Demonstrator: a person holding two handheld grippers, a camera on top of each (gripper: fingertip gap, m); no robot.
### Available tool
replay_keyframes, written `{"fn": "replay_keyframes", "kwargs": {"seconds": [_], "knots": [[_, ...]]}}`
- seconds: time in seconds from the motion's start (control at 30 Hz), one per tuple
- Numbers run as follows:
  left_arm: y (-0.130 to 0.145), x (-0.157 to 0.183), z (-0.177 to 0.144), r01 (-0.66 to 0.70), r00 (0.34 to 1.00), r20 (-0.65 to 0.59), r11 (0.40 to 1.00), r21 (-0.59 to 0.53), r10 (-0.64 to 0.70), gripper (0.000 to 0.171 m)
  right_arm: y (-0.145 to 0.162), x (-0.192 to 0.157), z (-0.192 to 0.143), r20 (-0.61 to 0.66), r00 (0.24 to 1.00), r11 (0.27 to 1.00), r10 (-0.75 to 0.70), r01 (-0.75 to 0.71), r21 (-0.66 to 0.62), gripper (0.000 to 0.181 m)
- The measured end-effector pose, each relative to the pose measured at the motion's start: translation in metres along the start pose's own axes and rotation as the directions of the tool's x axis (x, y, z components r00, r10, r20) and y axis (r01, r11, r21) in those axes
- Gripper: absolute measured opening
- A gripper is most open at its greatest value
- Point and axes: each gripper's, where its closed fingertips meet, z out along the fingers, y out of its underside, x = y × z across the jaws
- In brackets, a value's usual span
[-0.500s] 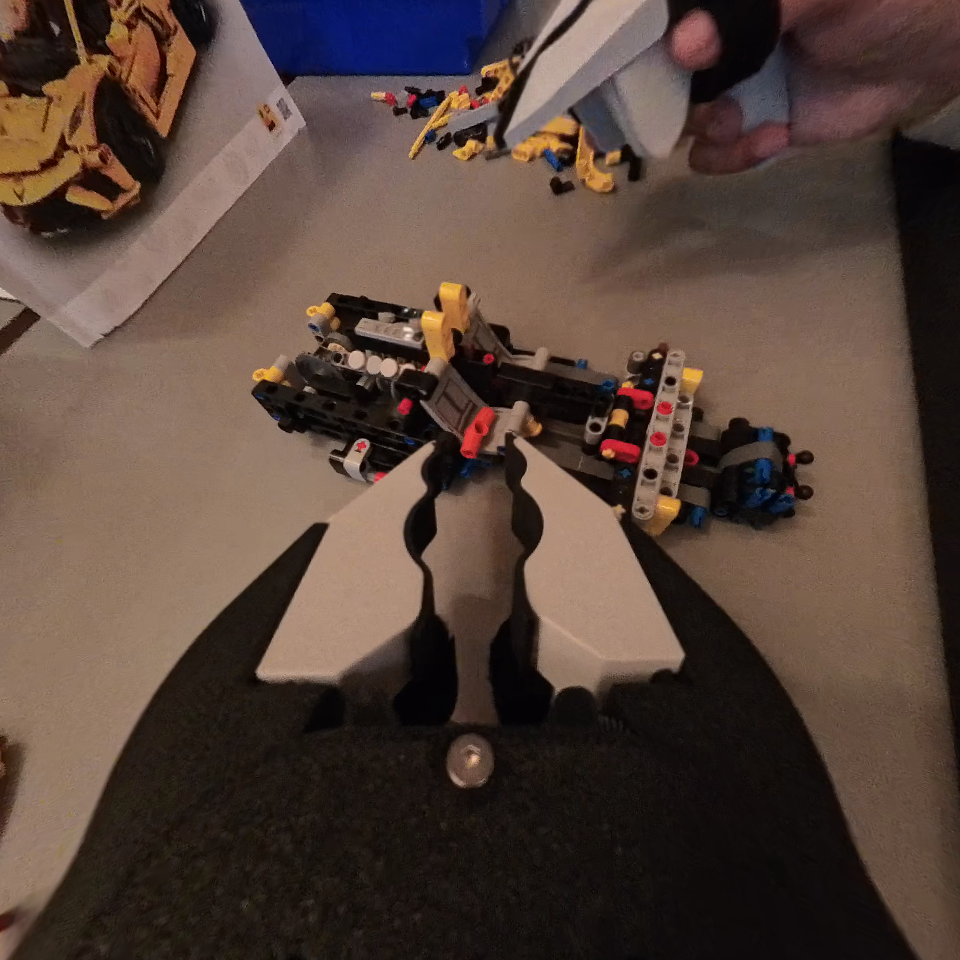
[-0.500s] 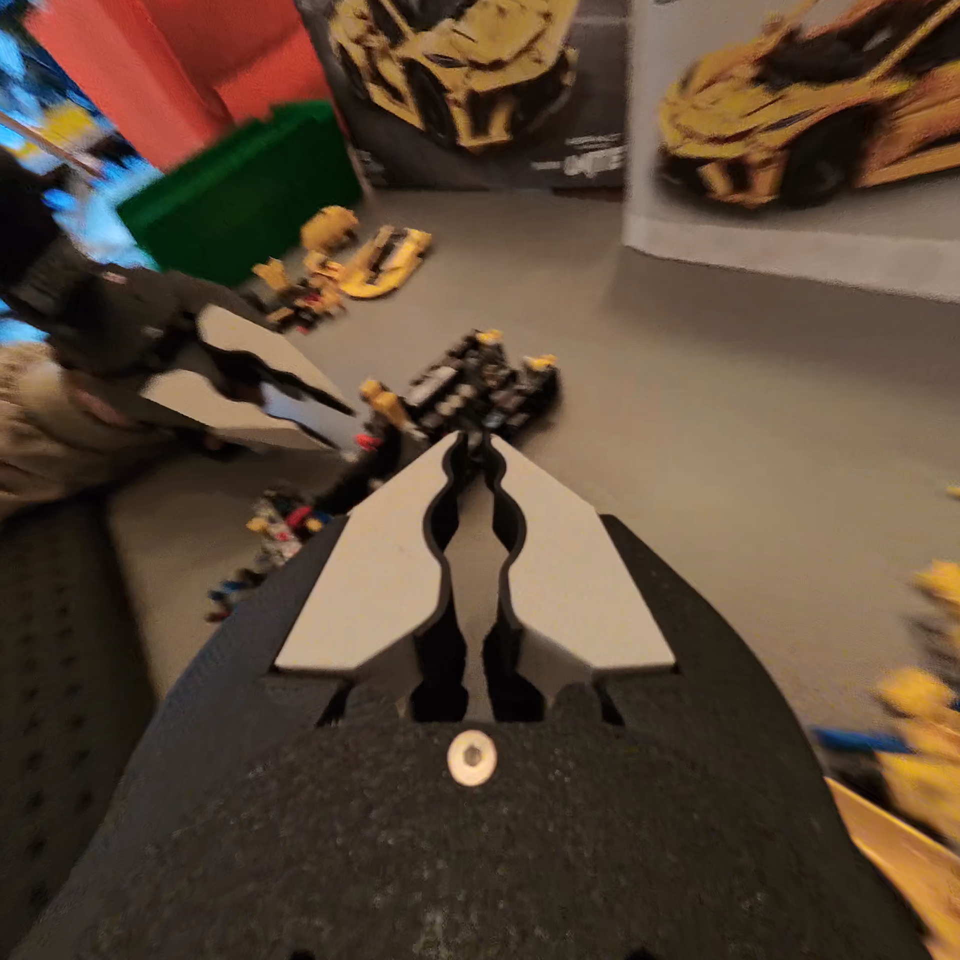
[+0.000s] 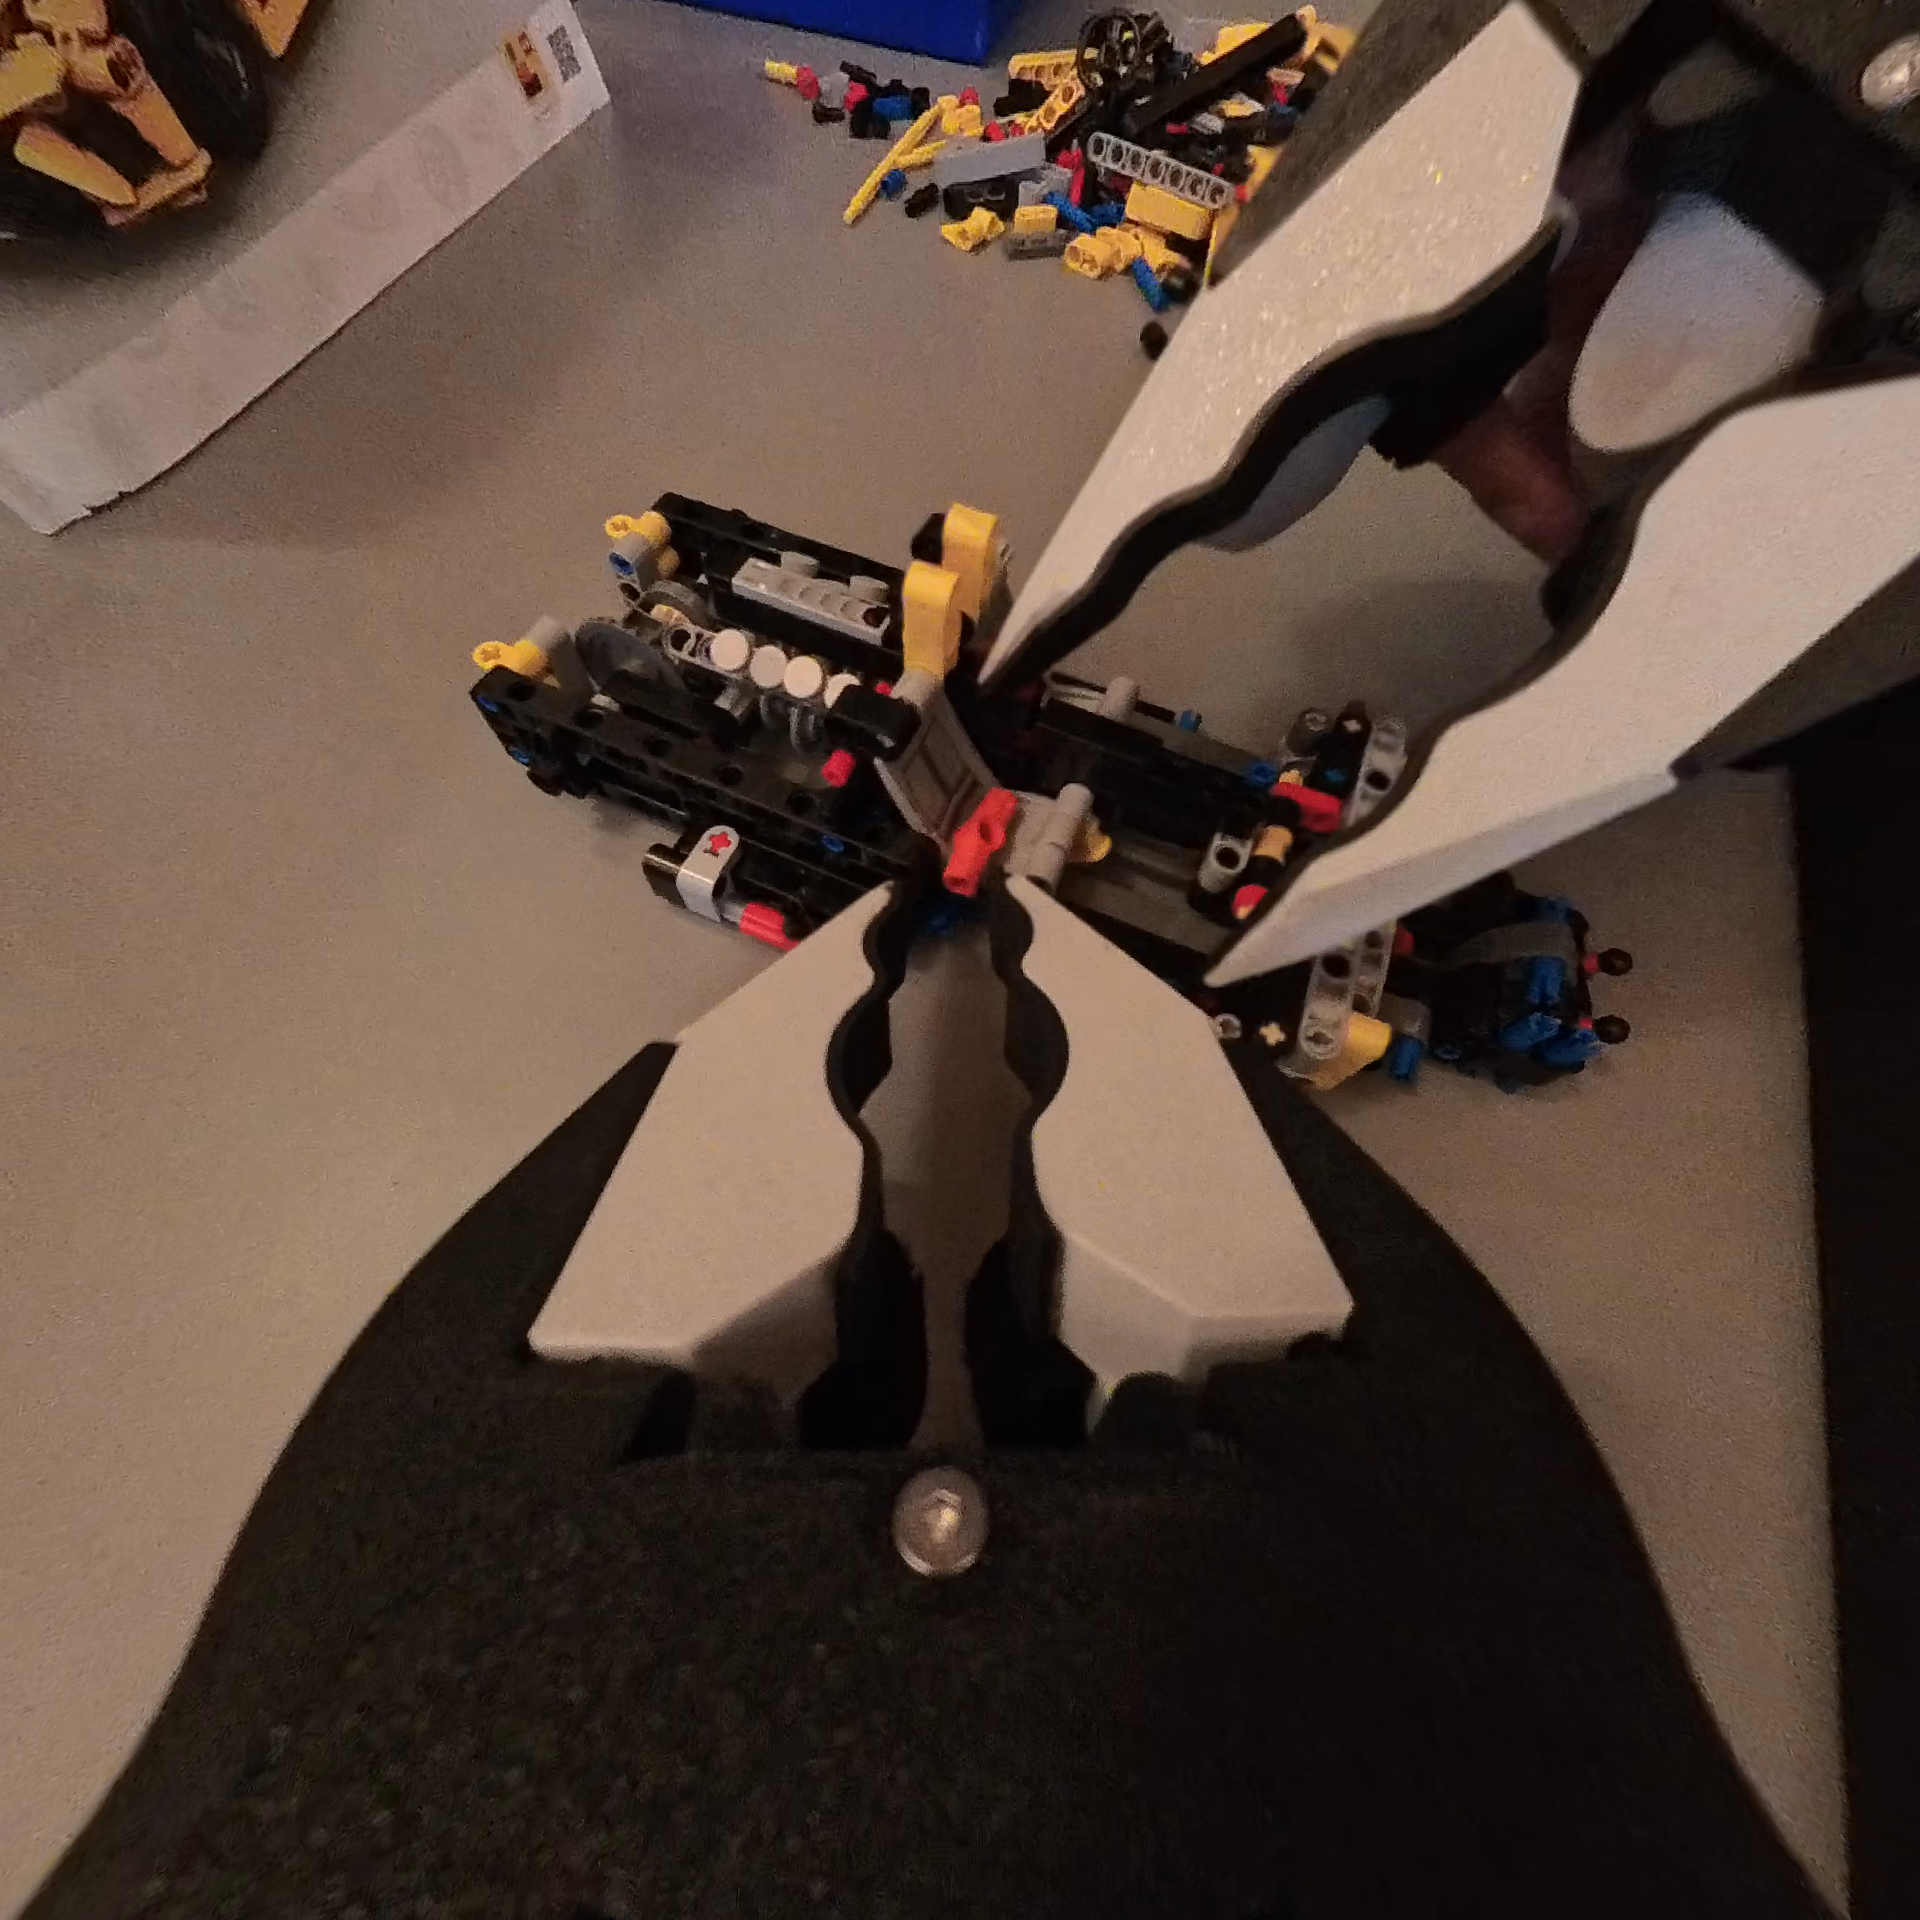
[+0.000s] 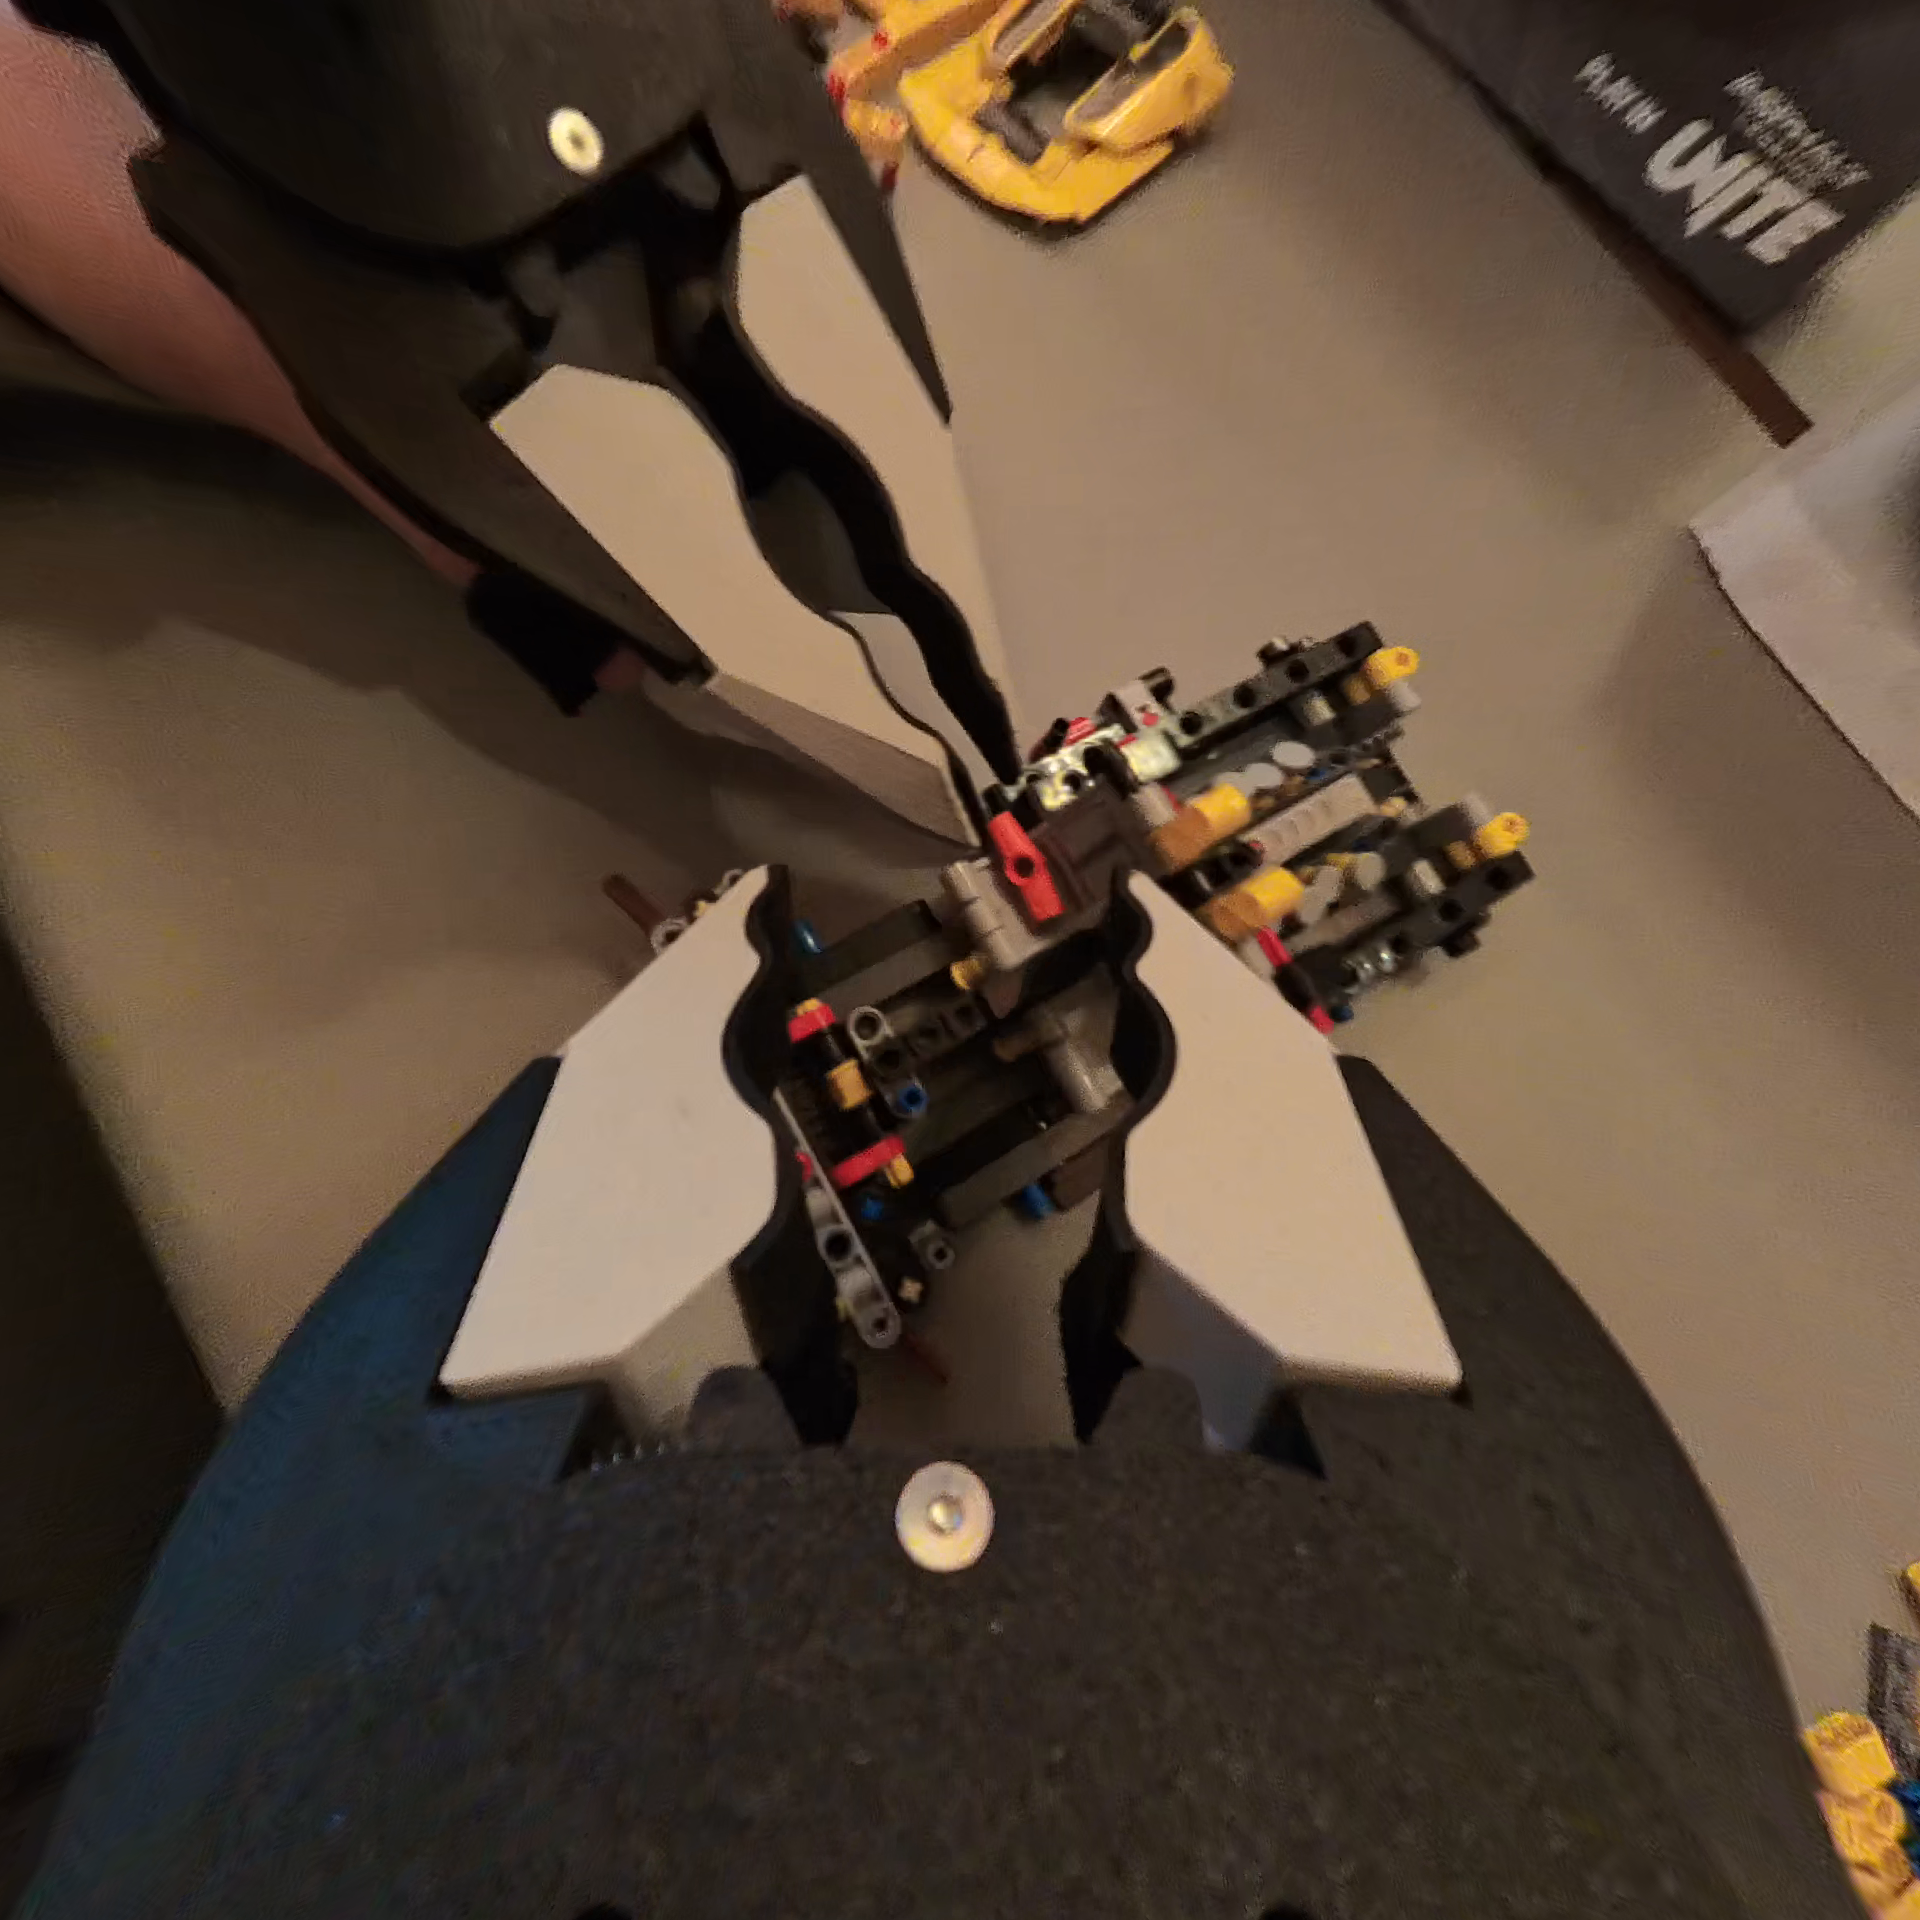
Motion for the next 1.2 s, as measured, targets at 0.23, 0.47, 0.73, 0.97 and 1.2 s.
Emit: {"fn": "replay_keyframes", "kwargs": {"seconds": [0.23, 0.47, 0.73, 0.97, 1.2], "knots": [[0.001, 0.007, -0.002, 0.191, 0.973, -0.132, 0.981, -0.018, -0.192, 0.014, 0.005, 0.002, 0.013, -0.017, 1.0, 0.986, -0.018, 0.015, -0.165, 0.05], [-0.002, 0.007, -0.001, 0.473, 0.833, -0.289, 0.878, -0.074, -0.473, 0.015, 0.008, -0.004, 0.025, -0.026, 0.999, 0.967, -0.026, 0.019, -0.256, 0.042], [-0.005, 0.005, -0.005, 0.505, 0.811, -0.311, 0.861, -0.054, -0.496, 0.007, 0.003, -0.006, 0.018, 0.073, 0.997, 0.992, 0.031, -0.021, -0.123, 0.042], [-0.043, 0.02, -0.048, 0.191, 0.938, -0.338, 0.93, 0.314, -0.079, 0.007, -0.032, -0.005, -0.033, 0.472, 0.824, 0.86, 0.314, -0.457, 0.226, 0.035], [-0.06, 0.053, -0.056, -0.137, 0.953, -0.181, 0.876, 0.463, 0.245, 0.007, -0.05, -0.027, -0.062, 0.821, 0.456, 0.726, 0.345, -0.684, 0.075, 0.022]]}}
